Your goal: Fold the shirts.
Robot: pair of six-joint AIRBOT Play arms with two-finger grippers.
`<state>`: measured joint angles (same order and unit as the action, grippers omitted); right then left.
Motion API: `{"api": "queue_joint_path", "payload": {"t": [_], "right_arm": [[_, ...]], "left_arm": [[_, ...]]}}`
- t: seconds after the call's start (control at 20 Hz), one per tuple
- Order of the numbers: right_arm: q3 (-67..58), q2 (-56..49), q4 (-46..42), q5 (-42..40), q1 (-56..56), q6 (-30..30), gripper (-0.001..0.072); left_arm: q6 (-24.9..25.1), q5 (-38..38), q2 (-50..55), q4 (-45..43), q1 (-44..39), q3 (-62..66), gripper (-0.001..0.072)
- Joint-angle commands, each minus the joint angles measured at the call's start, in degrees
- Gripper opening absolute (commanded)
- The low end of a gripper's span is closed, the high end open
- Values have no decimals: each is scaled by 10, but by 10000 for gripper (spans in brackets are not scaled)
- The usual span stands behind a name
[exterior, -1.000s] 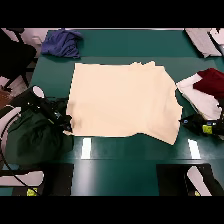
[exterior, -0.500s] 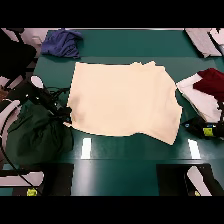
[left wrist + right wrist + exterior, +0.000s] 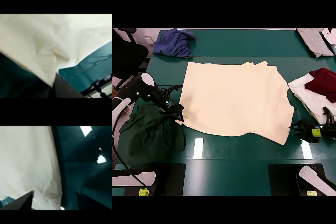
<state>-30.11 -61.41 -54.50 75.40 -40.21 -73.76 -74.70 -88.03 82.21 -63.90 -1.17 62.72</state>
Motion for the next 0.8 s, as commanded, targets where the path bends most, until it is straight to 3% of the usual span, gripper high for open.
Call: {"api": "queue_joint_path", "payload": {"t": [0.0,0.2,0.25,0.35,0.4,0.6,0.75], "right_arm": [[0,-78,55,-14,33,17,615],[0,-134,72,-19,92,18,614],[0,-139,88,-22,108,23,555],[0,-129,134,-30,127,53,99],[-1,-111,158,-36,129,66,21],[-52,31,172,-49,128,68,20],[-144,151,173,-52,128,68,20]], "left_arm": [[2,6,0,0,0,1,25],[2,19,0,0,0,1,25],[1,21,0,1,0,1,26],[1,21,0,2,0,1,25],[1,21,0,2,0,4,25],[-14,18,0,7,0,71,25],[-33,26,-19,82,0,171,25]]}}
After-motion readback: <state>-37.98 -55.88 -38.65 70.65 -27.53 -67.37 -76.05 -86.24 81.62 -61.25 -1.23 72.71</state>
